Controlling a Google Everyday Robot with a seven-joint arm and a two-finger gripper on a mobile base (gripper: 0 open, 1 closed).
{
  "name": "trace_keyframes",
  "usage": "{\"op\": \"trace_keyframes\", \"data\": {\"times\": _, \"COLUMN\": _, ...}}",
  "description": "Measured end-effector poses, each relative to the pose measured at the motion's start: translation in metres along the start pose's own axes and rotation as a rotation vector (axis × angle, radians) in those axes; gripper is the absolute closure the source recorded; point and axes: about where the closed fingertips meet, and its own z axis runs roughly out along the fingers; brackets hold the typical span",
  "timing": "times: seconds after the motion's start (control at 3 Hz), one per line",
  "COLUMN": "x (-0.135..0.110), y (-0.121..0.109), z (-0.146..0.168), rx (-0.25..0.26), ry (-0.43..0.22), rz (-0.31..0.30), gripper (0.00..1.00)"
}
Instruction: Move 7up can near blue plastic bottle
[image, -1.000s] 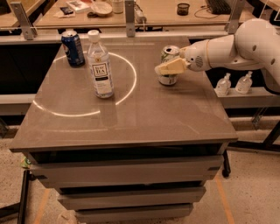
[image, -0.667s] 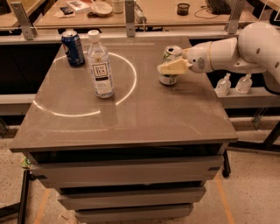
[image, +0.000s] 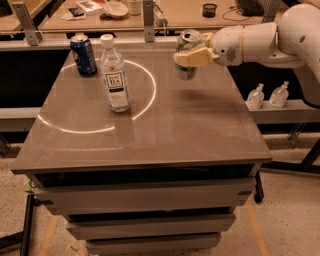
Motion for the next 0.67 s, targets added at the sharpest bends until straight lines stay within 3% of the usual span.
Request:
{"op": "trace_keyframes", "data": {"times": 0.33, "x": -0.0287, "y": 0.0115, "z": 0.0061, "rx": -0.089, "ry": -0.027, "rz": -0.026, "gripper": 1.0}}
{"op": "trace_keyframes", "data": {"times": 0.67, "x": -0.0327, "y": 0.0143, "z": 0.0049, "rx": -0.101, "ry": -0.028, "rz": -0.035, "gripper": 1.0}}
